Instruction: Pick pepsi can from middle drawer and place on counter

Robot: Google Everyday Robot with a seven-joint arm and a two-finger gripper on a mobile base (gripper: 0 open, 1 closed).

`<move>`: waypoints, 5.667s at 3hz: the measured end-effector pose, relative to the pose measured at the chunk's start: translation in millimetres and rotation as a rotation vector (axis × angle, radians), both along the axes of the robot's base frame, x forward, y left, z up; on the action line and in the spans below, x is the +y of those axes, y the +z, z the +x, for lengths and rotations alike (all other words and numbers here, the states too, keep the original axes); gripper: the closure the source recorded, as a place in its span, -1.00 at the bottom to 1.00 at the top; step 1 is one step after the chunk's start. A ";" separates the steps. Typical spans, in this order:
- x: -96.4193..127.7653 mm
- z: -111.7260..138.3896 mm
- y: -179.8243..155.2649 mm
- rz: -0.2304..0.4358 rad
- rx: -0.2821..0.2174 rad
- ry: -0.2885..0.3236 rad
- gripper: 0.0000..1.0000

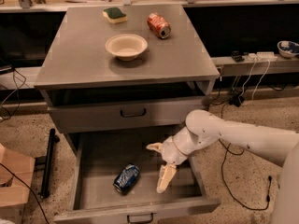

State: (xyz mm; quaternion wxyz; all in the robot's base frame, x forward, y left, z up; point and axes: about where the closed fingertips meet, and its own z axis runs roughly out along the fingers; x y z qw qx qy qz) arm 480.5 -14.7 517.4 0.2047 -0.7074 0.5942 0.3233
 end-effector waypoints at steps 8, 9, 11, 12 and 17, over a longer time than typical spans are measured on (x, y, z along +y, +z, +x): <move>116.6 17.8 -146.3 0.038 -0.084 0.109 -0.18; 119.0 18.6 -150.3 0.025 -0.080 0.124 0.29; 104.2 19.3 -114.1 0.055 -0.085 0.108 1.00; 90.5 12.2 -75.2 0.141 -0.151 0.075 1.00; -32.6 7.2 264.1 0.183 -0.822 0.096 1.00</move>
Offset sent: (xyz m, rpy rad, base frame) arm 0.0182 0.0532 -0.0841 -0.0076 -0.0878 0.1032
